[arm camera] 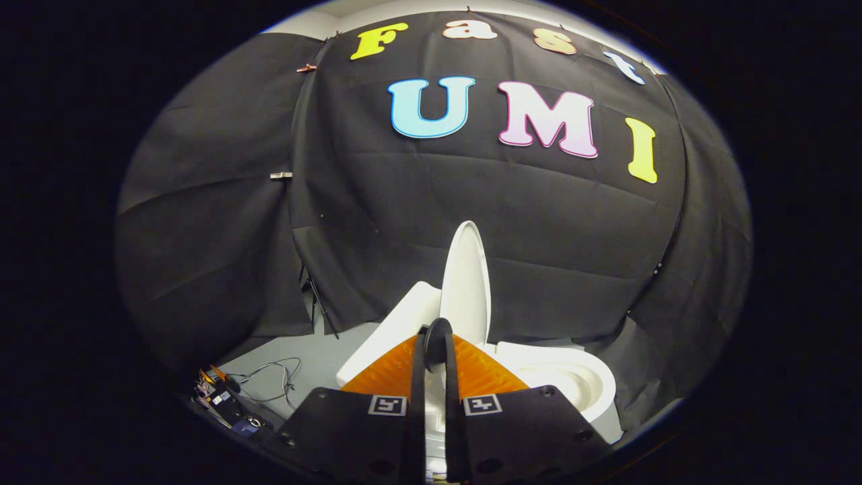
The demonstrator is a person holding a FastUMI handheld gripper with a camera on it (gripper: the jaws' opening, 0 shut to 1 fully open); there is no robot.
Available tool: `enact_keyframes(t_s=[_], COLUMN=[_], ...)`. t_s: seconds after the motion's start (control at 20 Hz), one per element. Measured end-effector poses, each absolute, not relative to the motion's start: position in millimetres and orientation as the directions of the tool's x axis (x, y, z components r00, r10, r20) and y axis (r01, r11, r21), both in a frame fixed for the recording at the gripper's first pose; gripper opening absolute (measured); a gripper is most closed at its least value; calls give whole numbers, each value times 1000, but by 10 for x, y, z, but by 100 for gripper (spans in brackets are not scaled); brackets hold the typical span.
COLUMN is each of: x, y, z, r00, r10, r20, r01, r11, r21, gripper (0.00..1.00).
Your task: Open the toilet lid.
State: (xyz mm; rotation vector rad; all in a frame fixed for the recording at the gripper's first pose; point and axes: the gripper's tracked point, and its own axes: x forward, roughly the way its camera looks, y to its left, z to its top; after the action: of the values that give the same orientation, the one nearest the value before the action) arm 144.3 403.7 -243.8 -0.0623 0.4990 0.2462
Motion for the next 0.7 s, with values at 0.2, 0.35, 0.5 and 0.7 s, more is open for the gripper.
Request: enact_keyframes(t_s=[0.2,0.35,0.5,0.7], x=[1441,1453,1421,1410], y=[4122,4187,4279,4288], z=[-2471,-2473,-2526,-2515], r00=[840,834,820,817], r10=[225,239,267,265], r20=[-494,-497,-507,-512], r01=[-261,-274,-300,-294], r11=[965,962,954,955], r21=[-4,3,16,25], gripper=[16,16,17,25])
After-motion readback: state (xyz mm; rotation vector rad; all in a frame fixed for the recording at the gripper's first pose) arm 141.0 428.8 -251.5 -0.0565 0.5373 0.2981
